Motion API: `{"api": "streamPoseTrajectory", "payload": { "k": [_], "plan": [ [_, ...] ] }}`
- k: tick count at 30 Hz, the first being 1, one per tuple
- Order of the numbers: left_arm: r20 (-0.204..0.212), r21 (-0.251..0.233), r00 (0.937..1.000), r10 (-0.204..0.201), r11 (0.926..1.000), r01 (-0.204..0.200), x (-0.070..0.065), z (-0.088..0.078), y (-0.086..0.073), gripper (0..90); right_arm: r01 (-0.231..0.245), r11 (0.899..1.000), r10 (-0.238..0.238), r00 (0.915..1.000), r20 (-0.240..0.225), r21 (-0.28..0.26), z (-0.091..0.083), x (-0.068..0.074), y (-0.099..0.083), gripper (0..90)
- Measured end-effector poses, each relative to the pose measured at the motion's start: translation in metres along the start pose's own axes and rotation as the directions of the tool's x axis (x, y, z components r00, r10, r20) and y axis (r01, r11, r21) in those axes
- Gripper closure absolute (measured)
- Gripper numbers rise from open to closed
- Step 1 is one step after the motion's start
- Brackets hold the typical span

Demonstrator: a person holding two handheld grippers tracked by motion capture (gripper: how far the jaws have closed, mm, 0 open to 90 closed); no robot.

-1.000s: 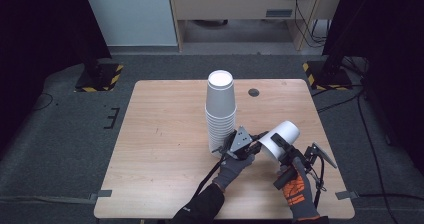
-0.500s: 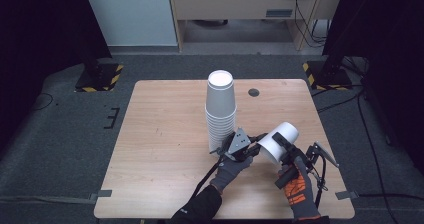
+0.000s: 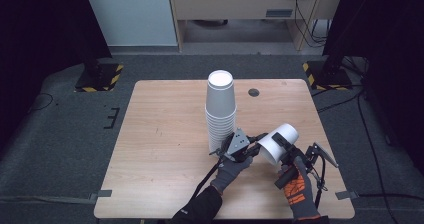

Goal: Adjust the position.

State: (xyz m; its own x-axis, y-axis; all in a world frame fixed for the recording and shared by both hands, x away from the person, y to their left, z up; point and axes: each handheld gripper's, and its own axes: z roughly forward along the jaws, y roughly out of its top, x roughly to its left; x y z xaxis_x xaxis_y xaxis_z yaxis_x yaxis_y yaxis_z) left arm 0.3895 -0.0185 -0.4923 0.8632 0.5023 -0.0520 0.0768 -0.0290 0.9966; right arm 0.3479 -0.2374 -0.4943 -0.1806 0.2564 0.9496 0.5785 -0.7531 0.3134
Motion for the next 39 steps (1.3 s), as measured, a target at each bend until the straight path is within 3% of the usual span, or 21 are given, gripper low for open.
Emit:
{"api": "streamPoseTrajectory", "payload": {
  "k": [21,39],
  "plan": [
    [0.012,0.027,0.9997,0.020,0.9994,-0.021,-0.002,-0.004,0.003,85.9,0.030,0.999,-0.030,0.9995,-0.003,-0.021,-0.002,0.000,0.004,14.1],
    [0.032,0.046,0.9993,0.021,0.9987,-0.023,-0.003,-0.013,0.005,86.0,0.075,0.996,-0.074,0.9969,0.028,-0.040,-0.005,-0.002,0.011,13.8]
  ]
}}
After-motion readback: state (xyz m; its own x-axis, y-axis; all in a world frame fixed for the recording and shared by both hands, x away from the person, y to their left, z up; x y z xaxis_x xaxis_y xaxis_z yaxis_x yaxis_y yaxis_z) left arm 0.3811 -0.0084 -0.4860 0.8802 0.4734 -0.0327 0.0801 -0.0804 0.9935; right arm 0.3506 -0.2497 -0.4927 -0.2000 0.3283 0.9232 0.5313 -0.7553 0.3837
